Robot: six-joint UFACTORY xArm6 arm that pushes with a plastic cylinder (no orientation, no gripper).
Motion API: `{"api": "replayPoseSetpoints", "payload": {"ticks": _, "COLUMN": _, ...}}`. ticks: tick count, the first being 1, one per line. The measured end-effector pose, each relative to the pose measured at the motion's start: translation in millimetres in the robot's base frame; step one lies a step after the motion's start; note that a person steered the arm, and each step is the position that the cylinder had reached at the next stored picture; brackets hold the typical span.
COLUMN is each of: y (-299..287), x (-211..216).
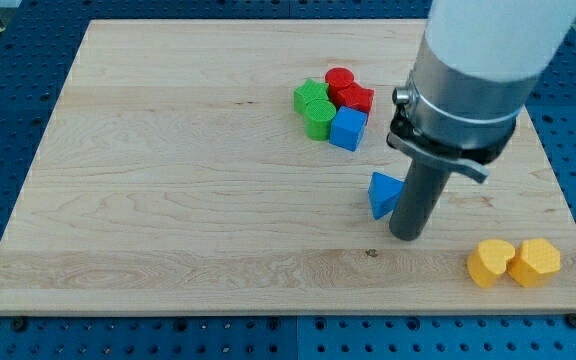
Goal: Place the blue triangle towards top right of the blue cube
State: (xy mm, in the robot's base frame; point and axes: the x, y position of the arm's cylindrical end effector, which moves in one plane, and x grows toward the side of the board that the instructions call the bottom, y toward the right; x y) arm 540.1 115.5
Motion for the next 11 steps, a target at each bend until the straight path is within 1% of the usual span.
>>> {"api": "replayPoseSetpoints", "payload": {"ticks": 1, "y": 0, "x": -14}}
{"api": "replayPoseSetpoints", "payload": {"ticks": 2, "y": -7, "x": 0}}
{"api": "replayPoseSetpoints", "payload": {"ticks": 3, "y": -41, "x": 22}}
{"api": "replayPoseSetpoints", "payload": {"ticks": 4, "y": -69, "x": 8}}
{"api": "replayPoseSetpoints", "payload": {"ticks": 5, "y": -55, "x": -10}}
{"api": "replayPoseSetpoints", "payload": {"ticks": 6, "y": -55, "x": -14}}
{"api": "replayPoseSetpoints", "payload": {"ticks": 7, "y": -48, "x": -39}}
{"api": "replayPoseSetpoints", "payload": {"ticks": 8, "y": -48, "x": -46}}
{"api": "replayPoseSetpoints", "payload": {"ticks": 9, "y": -48, "x": -10}}
{"api": "replayPoseSetpoints", "payload": {"ticks": 10, "y": -30, "x": -3}}
{"api": "replayPoseSetpoints", "payload": {"ticks": 11, "y": -18, "x": -30}}
